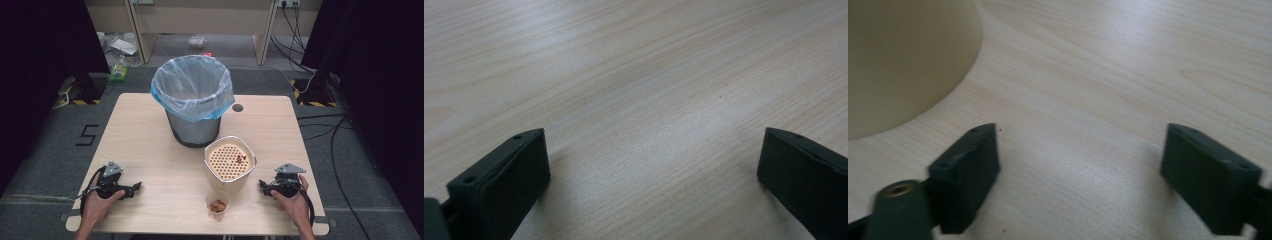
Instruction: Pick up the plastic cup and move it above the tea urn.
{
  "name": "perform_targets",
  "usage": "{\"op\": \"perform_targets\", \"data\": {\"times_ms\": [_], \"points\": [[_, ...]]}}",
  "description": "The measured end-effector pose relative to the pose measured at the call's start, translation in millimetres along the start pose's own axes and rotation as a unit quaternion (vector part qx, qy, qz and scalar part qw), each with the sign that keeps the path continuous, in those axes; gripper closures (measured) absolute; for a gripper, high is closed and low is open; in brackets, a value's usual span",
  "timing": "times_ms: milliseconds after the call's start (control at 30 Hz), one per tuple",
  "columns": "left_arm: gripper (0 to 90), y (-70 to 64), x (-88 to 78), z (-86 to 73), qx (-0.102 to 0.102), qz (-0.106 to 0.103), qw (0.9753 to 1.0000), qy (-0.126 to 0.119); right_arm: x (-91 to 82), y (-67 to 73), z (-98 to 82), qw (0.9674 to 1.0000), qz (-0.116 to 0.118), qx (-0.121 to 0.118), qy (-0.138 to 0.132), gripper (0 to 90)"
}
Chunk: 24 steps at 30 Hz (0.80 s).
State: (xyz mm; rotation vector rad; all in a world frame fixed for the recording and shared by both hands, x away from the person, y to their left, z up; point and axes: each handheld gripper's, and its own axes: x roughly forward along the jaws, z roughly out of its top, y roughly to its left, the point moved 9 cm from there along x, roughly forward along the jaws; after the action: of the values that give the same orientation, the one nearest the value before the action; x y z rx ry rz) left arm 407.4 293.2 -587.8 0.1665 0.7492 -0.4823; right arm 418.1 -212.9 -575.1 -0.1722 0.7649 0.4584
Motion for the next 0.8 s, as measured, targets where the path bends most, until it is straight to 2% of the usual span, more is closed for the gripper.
{"op": "perform_targets", "data": {"times_ms": [67, 167, 300, 333, 400, 500, 567, 633, 700, 733, 767, 800], "points": [[0.0, 0.0, 0.0, 0.0, 0.0, 0.0, 1.0, 0.0, -2.7, -0.3, -1.5, 0.9999, 0.001, 0.015, 0.003, 15.1], [0.0, 0.0, 0.0, 0.0, 0.0, 0.0, 1.0, 0.0, -6.4, 0.8, -1.7, 1.0, -0.004, 0.005, 0.0, 17.4], [0.0, 0.0, 0.0, 0.0, 0.0, 0.0, 1.0, 0.0, -14.5, 5.6, 1.9, 0.9999, -0.011, 0.01, -0.007, 19.7], [0.0, 0.0, 0.0, 0.0, 0.0, 0.0, 1.0, 0.0, -21.4, 11.3, 4.4, 0.9996, -0.013, 0.021, -0.012, 22.6], [0.0, 0.0, 0.0, 0.0, 0.0, 0.0, 1.0, 0.0, -24.5, 13.6, 4.8, 0.9996, -0.014, 0.022, -0.013, 23.1], [0.0, 0.0, 0.0, 0.0, 0.0, 0.0, 1.0, 0.0, -36.0, 27.4, -0.2, 0.9993, -0.009, 0.037, -0.003, 25.9], [0.0, 0.0, 0.0, 0.0, 0.0, 0.0, 1.0, 0.0, -39.0, 30.8, -1.5, 0.9994, -0.007, 0.033, -0.001, 27.0], [0.0, 0.0, 0.0, 0.0, 0.0, 0.0, 1.0, 0.0, -49.0, 46.4, -5.1, 0.9994, 0.004, 0.033, 0.004, 28.5], [0.0, 0.0, 0.0, 0.0, 0.0, 0.0, 1.0, 0.0, -55.6, 56.1, -6.0, 0.9993, 0.012, 0.034, 0.0, 29.2], [0.0, 0.0, 0.0, 0.0, 0.0, 0.0, 1.0, 0.0, -55.6, 56.1, -6.0, 0.9993, 0.012, 0.034, 0.0, 29.2], [0.0, 0.0, 0.0, 0.0, 0.0, 0.0, 1.0, 0.0, -62.8, 66.0, -6.3, 0.9993, 0.017, 0.033, -0.005, 30.5], [0.0, 0.0, 0.0, 0.0, 0.0, 0.0, 1.0, 0.0, -62.8, 66.0, -6.3, 0.9993, 0.017, 0.033, -0.005, 30.5]]}}
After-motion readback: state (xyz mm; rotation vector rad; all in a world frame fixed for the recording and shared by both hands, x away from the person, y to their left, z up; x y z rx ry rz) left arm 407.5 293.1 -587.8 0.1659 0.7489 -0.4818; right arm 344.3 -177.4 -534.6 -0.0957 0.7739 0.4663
